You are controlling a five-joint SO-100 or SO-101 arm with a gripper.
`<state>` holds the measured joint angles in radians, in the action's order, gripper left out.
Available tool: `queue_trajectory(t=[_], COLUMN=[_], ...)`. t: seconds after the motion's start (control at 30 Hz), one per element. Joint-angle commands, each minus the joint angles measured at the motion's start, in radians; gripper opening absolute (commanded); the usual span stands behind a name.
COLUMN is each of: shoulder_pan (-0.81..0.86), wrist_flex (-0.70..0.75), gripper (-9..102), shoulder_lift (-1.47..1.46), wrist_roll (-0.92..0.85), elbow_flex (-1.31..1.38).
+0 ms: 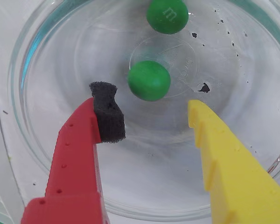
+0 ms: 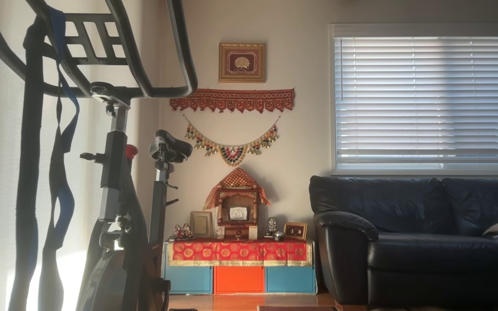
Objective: Sort medicines into box.
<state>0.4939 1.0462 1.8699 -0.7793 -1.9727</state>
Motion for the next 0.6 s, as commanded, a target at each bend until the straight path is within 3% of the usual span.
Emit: queue_trajectory(t=[0.0,0.3,0.57], shoulder_pan=[0.017,0.044,0.018], wrist_flex=[-0.005,0.040,-0.011], gripper=[26,28,26], shoulder_lift=[0.015,0.032,0.003], wrist_roll=[-0.011,-0.049,-0.043], elbow_flex=[0.098,0.127,0.101])
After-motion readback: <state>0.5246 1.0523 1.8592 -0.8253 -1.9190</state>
